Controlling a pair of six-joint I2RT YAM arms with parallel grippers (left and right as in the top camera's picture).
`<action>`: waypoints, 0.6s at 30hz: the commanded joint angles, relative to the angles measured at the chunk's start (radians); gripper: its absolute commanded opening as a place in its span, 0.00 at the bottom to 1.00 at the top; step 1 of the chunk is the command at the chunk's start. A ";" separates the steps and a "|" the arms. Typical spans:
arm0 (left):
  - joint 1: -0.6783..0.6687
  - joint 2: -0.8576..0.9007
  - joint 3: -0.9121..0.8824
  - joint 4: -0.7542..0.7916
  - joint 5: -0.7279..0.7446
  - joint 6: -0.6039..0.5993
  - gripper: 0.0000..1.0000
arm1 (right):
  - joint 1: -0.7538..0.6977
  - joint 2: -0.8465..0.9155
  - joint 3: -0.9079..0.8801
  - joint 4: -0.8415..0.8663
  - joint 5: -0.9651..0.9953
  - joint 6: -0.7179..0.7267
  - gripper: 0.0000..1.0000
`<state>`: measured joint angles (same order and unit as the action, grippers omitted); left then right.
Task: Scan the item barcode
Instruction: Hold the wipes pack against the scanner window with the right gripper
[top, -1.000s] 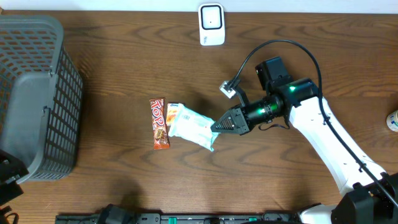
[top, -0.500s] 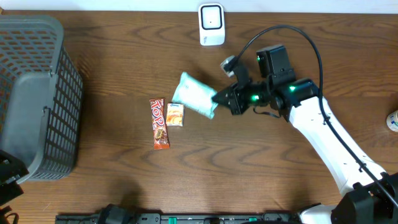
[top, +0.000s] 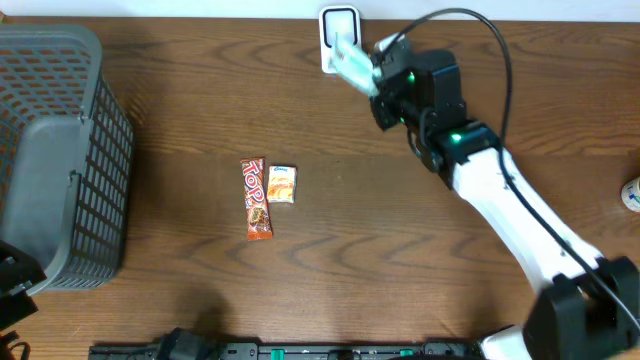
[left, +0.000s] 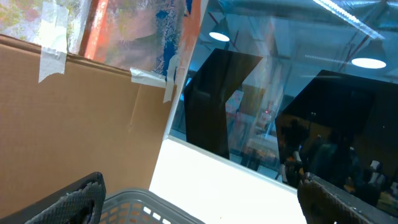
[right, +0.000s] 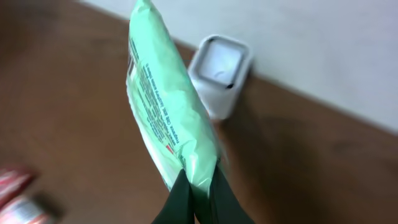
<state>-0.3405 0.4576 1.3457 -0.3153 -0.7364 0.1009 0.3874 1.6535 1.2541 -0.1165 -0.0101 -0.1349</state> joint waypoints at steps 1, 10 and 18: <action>0.002 -0.008 -0.005 0.002 -0.009 -0.008 0.98 | 0.005 0.080 0.021 0.097 0.130 -0.069 0.01; 0.002 -0.008 -0.005 0.002 -0.009 -0.008 0.98 | 0.006 0.250 0.088 0.428 0.332 -0.242 0.01; 0.002 -0.008 -0.005 0.002 -0.009 -0.008 0.98 | 0.008 0.437 0.298 0.429 0.388 -0.421 0.01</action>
<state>-0.3405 0.4576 1.3449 -0.3149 -0.7368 0.1013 0.3878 2.0342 1.4792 0.3084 0.3218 -0.4553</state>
